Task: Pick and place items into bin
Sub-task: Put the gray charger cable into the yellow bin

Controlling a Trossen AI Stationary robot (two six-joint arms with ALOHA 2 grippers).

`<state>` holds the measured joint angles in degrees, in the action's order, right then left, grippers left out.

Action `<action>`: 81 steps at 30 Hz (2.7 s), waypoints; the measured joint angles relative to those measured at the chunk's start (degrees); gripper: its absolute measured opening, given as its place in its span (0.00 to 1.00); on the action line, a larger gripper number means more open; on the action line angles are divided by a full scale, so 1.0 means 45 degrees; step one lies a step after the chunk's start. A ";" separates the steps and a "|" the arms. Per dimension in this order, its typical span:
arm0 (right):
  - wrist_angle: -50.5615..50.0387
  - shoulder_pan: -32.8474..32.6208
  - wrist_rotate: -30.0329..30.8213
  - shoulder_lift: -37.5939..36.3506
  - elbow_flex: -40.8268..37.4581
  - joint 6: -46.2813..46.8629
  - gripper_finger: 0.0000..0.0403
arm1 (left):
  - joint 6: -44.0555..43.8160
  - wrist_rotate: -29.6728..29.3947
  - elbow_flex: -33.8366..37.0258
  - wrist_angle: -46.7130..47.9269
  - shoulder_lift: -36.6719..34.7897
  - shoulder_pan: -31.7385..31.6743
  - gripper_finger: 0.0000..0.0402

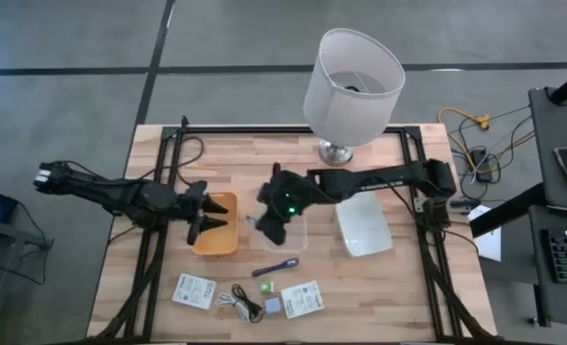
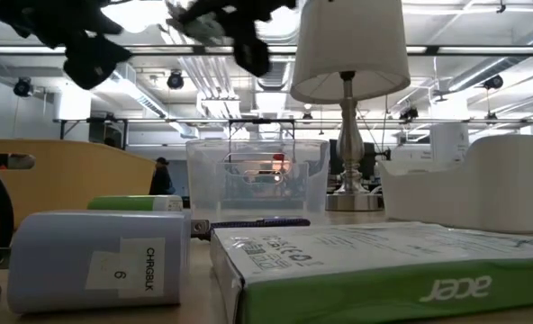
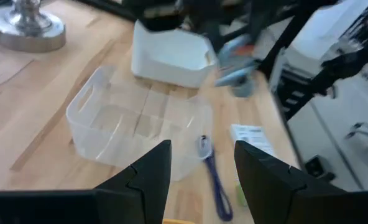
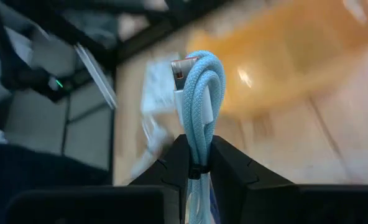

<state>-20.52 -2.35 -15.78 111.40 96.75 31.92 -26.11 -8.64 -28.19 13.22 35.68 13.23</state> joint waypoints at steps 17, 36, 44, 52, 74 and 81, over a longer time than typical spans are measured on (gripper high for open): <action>0.2589 0.0412 0.4934 0.2205 0.4062 -0.0700 0.11 | -0.1334 -0.3451 0.0553 -0.1819 -0.2225 -0.0277 0.40; 0.0275 0.0767 0.4073 0.3438 0.6549 -0.2621 0.11 | -0.1537 -0.2510 0.0781 -0.1096 -0.4913 -0.0277 0.40; 0.0756 0.1073 0.4112 0.3408 0.6552 -0.2122 0.11 | -0.2137 -0.2843 0.1240 -0.0778 -0.5572 -0.0272 0.41; 0.1104 0.1181 0.4073 0.3350 0.6552 -0.1797 0.11 | -0.2353 -0.2848 0.1252 -0.0963 -0.4097 -0.0272 0.56; 0.2084 0.0891 0.3749 0.3379 0.6547 -0.1398 0.11 | -0.0724 -0.3756 0.2027 -0.7290 -0.1693 -0.0281 0.64; 0.2051 0.0732 0.3514 0.3379 0.6543 -0.1367 0.11 | -0.0463 -0.3928 0.2027 -0.8260 -0.0623 -0.0331 0.64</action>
<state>-11.29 0.94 0.03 126.61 126.20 25.77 -28.19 -26.31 -19.07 -23.96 32.88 11.74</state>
